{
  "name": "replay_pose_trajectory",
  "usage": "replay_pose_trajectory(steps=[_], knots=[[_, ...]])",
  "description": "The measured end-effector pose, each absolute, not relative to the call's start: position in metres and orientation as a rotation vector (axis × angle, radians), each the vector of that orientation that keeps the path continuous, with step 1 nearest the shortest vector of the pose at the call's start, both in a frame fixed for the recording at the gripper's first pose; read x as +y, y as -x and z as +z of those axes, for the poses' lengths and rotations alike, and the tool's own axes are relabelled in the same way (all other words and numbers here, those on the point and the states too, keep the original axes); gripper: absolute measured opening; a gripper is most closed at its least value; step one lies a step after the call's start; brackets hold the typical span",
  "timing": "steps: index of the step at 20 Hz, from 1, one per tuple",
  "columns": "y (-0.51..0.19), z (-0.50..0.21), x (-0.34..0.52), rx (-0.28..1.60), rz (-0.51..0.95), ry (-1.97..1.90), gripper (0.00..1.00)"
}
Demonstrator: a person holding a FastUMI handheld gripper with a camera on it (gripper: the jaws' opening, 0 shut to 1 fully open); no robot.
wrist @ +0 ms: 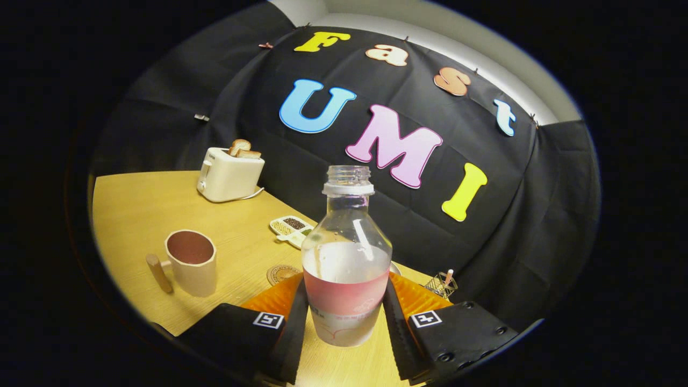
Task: Take the bottle from table, then pour the juice into the cup, finally place the bottle on the coaster
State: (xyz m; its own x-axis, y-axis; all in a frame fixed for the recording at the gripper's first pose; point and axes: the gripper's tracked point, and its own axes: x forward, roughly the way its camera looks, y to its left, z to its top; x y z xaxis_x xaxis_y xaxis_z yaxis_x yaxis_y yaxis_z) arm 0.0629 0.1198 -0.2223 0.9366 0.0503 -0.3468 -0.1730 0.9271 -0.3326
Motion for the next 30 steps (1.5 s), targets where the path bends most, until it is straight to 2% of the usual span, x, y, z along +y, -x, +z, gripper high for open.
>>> replay_pose_trajectory(steps=[13, 22, 30], knots=[[-0.068, -0.258, 0.17, 0.411, 0.218, 0.974, 0.7], [-0.061, -0.286, 0.196, 0.441, 0.339, 1.185, 0.7], [-0.059, -0.297, 0.2, 0.458, 0.385, 1.311, 0.7]])
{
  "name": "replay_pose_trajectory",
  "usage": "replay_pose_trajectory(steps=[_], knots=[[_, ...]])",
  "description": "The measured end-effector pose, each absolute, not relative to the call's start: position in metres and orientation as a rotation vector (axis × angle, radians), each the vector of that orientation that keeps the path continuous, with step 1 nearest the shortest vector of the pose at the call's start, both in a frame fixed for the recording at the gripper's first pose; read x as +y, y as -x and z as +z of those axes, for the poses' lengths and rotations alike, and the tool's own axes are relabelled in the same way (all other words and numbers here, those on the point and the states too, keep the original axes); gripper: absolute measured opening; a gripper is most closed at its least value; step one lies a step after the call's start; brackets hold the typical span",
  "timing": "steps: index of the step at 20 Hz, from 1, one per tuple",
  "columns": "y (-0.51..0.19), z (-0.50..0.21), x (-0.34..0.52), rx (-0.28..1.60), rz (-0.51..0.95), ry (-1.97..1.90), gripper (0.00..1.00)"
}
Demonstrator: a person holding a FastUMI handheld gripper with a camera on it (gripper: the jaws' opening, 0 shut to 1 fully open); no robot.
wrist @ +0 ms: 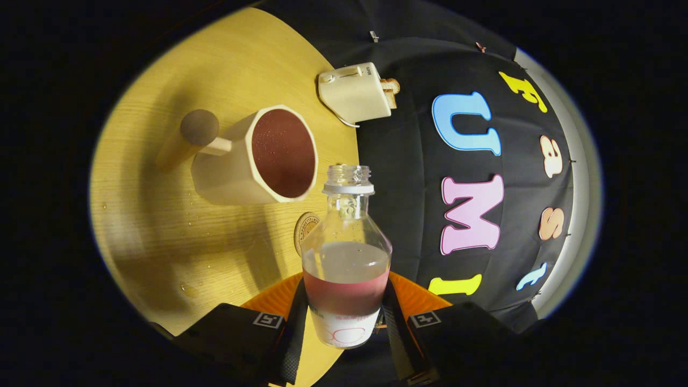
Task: Take the bottle from table, then pour the juice into the cup, finally place the bottle on the coaster
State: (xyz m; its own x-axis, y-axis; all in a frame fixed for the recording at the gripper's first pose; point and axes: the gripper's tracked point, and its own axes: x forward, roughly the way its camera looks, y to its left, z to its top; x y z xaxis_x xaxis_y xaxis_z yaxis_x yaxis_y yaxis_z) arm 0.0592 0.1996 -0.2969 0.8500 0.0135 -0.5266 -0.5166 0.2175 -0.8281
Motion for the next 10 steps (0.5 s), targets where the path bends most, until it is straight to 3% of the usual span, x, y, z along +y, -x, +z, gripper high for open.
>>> replay_pose_trajectory(steps=[10], knots=[[-0.0628, -0.2973, 0.2018, 0.454, 0.412, 1.428, 0.7]])
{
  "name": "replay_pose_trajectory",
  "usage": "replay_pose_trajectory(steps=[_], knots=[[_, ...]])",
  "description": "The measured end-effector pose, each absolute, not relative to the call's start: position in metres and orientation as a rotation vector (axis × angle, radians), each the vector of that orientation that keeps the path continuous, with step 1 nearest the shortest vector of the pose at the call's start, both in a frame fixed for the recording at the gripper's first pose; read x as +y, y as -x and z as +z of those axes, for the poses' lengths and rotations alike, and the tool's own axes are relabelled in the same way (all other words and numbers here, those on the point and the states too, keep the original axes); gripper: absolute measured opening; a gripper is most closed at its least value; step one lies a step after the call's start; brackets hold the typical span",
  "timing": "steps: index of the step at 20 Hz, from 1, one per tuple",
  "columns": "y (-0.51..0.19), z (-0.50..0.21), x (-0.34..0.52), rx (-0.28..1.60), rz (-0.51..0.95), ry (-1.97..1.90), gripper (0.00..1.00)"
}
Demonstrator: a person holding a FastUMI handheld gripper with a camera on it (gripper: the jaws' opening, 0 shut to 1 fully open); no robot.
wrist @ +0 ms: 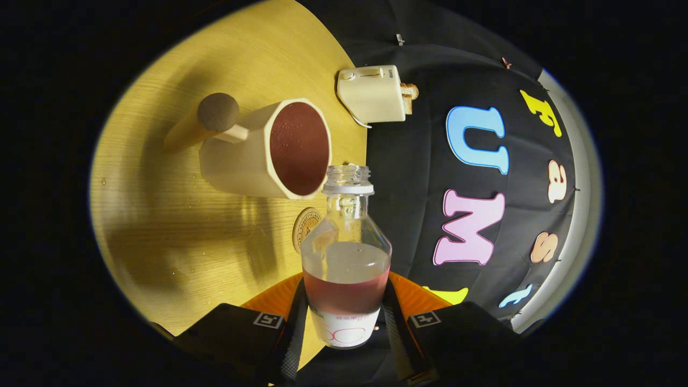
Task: Take the bottle from table, then pour the juice into the cup, finally place the bottle on the coaster
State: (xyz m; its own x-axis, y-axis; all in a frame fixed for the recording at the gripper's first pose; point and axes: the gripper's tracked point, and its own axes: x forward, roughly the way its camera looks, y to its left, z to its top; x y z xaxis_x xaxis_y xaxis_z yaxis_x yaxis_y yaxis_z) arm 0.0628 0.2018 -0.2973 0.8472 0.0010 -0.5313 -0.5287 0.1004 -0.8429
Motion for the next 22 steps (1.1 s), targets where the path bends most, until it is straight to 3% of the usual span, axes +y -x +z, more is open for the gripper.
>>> replay_pose_trajectory(steps=[22], knots=[[-0.076, -0.294, 0.202, 0.394, 0.437, 1.646, 0.7]])
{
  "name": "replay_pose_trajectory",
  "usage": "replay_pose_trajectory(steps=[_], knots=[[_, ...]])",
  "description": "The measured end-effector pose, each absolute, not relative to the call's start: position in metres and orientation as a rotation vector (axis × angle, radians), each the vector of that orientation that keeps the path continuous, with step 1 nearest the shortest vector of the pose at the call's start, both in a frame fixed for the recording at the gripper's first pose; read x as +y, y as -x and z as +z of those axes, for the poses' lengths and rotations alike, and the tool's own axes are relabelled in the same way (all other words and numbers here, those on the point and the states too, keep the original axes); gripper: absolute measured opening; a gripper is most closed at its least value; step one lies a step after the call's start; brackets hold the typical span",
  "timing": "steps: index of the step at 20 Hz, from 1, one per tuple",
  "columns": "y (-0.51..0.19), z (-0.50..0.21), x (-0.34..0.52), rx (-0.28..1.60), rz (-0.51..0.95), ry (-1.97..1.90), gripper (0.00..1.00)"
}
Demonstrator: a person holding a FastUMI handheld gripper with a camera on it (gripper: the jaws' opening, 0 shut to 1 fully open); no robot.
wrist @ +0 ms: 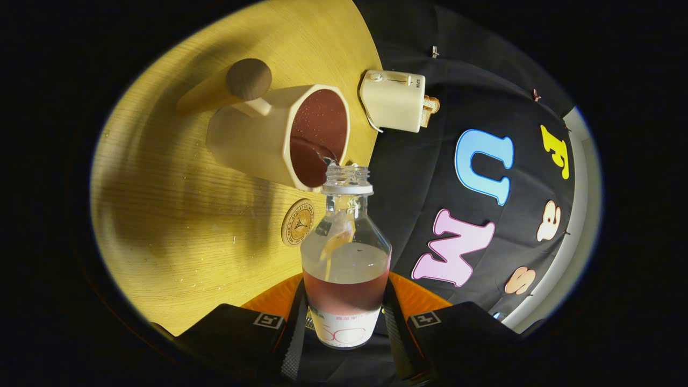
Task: Take the bottle from table, then pour the juice into the cup, finally place the bottle on the coaster
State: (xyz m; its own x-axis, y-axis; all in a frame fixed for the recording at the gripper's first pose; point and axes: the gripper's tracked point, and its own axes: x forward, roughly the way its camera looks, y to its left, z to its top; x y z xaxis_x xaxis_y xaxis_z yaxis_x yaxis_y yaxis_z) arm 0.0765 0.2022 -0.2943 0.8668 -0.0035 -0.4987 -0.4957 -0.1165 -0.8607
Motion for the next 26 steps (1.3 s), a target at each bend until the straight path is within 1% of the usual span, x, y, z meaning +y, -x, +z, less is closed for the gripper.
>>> replay_pose_trajectory(steps=[26], knots=[[-0.092, -0.285, 0.202, 0.308, 0.444, 1.773, 0.7]])
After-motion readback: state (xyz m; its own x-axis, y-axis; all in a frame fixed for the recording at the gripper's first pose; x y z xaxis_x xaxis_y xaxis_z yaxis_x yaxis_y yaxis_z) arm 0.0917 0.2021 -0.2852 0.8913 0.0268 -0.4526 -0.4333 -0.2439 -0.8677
